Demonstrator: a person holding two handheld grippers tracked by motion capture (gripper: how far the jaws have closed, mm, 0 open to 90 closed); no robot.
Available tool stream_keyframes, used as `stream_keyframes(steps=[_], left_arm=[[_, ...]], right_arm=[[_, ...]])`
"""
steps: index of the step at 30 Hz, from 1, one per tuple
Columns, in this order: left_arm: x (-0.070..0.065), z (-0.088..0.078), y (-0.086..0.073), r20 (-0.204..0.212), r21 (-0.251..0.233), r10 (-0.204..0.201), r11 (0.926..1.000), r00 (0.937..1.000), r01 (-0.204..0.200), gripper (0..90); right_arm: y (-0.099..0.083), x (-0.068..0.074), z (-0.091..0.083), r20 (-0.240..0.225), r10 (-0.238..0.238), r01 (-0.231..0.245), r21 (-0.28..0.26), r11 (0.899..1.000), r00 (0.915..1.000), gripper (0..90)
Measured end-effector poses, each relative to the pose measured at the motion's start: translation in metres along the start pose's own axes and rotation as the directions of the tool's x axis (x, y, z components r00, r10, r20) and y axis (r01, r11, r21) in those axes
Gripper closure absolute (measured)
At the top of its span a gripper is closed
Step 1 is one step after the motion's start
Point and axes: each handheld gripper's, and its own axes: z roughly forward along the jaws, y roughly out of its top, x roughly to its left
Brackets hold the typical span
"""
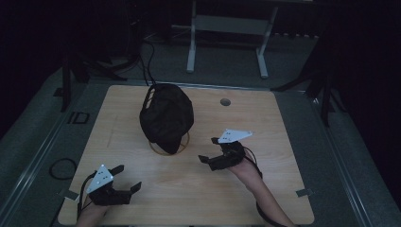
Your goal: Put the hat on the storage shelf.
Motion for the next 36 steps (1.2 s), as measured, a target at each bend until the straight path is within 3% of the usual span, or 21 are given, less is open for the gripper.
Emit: stream_keyframes(steps=[5, 12, 18, 36], left_arm=[[0.000, 0.001, 0.000, -0.002, 0.006, 0.003, 1.0000, 1.0000, -0.003, 6.0], [0.000, 0.001, -0.001, -0.003, 0.006, 0.002, 1.0000, 1.0000, -0.002, 6.0], [-0.001, 0.001, -0.001, 0.000, 0.006, 0.001, 1.0000, 1.0000, -0.001, 6.0], [-0.002, 0.002, 0.000, 0.008, 0.006, 0.008, 0.9999, 0.9999, -0.009, 6.0]], right_arm=[[-0.013, 0.001, -0.001, 0.013, -0.006, 0.006, -0.009, 1.000, 0.9999, 13.8], [-0.037, 0.001, -0.001, -0.007, -0.005, 0.005, 0.002, 1.000, 1.0000, 13.8], [-0.055, 0.000, -0.005, -0.003, 0.017, -0.017, 0.005, 1.000, 0.9999, 13.8], [-0.100, -0.002, -0.028, 0.022, 0.052, -0.052, 0.041, 0.998, 0.9984, 13.8]])
